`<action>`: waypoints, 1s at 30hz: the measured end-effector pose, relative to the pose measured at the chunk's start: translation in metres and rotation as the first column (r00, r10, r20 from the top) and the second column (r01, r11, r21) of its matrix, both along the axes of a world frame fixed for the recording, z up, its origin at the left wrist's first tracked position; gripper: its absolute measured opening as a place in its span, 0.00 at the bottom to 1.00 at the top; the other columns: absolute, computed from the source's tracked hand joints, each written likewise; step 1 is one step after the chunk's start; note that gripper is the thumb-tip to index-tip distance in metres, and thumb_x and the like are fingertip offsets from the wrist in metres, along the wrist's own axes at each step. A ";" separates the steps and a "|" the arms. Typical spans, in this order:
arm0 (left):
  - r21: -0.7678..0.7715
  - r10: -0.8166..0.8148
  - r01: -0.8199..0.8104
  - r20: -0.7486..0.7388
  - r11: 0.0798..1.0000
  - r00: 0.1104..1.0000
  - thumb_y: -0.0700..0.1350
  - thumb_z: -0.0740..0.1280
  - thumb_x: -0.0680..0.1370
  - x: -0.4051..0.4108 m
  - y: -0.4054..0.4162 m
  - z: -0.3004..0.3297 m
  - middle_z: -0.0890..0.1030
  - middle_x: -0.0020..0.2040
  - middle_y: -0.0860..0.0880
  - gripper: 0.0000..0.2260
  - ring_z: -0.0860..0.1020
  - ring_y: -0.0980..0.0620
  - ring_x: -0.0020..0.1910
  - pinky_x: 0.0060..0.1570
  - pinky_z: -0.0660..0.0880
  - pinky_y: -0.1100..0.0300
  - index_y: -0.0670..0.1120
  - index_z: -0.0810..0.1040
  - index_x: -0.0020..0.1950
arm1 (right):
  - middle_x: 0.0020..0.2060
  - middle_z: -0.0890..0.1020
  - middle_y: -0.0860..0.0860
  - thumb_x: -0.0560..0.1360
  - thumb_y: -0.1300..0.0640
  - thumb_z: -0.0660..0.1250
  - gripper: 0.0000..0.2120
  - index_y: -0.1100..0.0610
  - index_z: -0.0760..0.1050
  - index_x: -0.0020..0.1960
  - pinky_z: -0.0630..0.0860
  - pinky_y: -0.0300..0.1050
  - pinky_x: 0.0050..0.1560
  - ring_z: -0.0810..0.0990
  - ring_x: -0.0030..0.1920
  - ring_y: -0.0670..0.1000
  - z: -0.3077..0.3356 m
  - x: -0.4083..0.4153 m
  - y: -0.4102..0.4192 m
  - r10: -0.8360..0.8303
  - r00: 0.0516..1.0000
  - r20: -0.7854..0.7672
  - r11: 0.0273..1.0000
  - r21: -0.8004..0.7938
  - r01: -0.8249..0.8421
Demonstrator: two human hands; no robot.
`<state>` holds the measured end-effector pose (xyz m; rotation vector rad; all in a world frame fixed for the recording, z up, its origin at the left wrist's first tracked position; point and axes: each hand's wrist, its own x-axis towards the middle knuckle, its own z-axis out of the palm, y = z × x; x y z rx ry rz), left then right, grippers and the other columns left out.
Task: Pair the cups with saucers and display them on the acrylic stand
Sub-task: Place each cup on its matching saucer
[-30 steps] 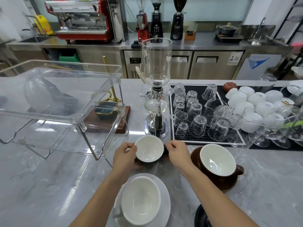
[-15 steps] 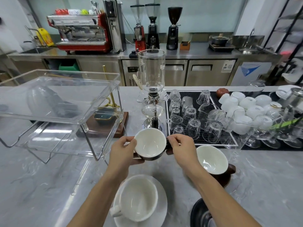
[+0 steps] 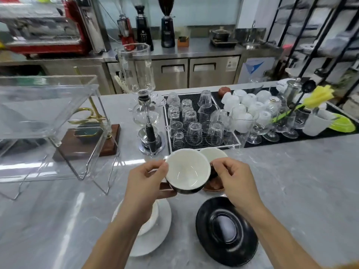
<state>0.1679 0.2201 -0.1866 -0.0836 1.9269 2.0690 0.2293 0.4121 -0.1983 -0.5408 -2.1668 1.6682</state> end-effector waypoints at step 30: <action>-0.106 -0.282 0.305 0.191 0.946 0.940 0.38 0.69 0.79 0.071 0.053 -0.075 0.89 0.43 0.46 0.07 0.87 0.48 0.45 0.35 0.83 0.55 0.48 0.86 0.51 | 0.28 0.81 0.53 0.79 0.61 0.65 0.11 0.56 0.82 0.40 0.74 0.37 0.31 0.74 0.26 0.43 -0.069 0.130 0.040 -0.142 0.952 0.273 0.987 -0.038 0.158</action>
